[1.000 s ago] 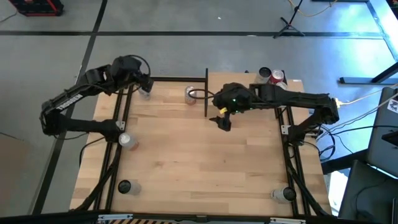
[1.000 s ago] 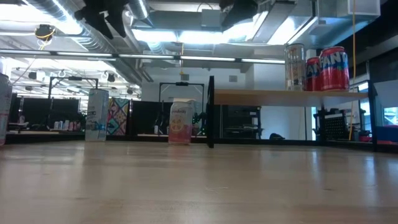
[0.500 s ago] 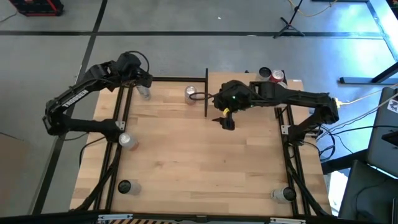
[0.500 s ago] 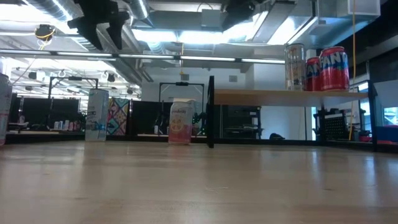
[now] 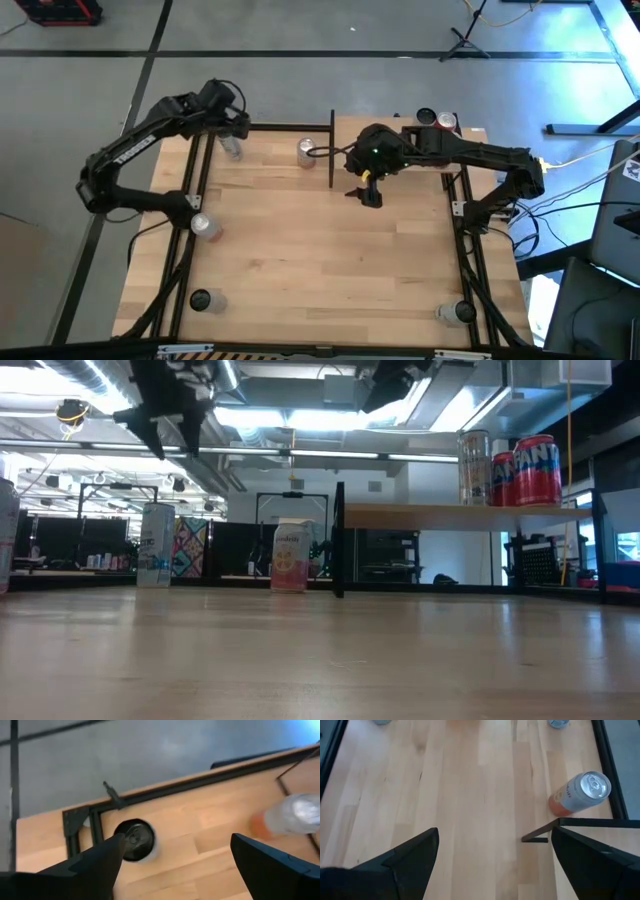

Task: Place canned beverage on shelf
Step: Put the white yellow soda can on the shelf aligned with the other white yellow soda can

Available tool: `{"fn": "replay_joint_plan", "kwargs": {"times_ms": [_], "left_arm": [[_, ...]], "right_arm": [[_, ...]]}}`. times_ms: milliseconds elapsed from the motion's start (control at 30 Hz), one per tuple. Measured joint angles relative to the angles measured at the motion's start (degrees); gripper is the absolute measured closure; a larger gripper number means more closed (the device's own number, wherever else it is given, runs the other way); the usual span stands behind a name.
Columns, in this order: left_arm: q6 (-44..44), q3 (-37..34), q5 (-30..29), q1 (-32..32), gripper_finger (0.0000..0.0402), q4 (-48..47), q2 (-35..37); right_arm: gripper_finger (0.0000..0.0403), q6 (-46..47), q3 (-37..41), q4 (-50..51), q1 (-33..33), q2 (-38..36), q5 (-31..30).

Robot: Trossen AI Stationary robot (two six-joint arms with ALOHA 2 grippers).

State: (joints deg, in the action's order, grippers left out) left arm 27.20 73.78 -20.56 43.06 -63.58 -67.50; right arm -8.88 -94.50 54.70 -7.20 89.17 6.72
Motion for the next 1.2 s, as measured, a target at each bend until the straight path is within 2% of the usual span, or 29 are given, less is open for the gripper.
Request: {"fn": "replay_joint_plan", "kwargs": {"times_ms": [433, 800, 967, 1100, 1200], "left_arm": [[-2.31, 0.00, -1.76, 6.39, 0.0048, -5.59, -6.48], [-4.87, 0.00, -0.73, 7.13, 0.0048, -4.93, -7.54], [-6.42, -0.04, 3.43, 6.74, 0.0048, -4.92, -6.57], [-6.77, -0.04, 5.84, 2.94, 0.0048, -4.53, -4.26], [-8.38, -0.04, 9.84, -0.31, 0.0048, -4.54, -0.96]], "right_arm": [[0.0029, 0.00, 0.00, 0.63, -0.02, -0.02, 0.46], [0.0029, 0.00, -0.02, 0.69, -0.02, -0.02, 0.46], [0.0029, 0.00, -0.02, 1.35, -0.02, -0.02, 0.44], [0.0029, 0.00, -0.02, 1.30, -0.02, -0.02, 0.44], [0.0029, 0.00, -0.04, 0.74, -0.02, -0.02, 0.43]]}}
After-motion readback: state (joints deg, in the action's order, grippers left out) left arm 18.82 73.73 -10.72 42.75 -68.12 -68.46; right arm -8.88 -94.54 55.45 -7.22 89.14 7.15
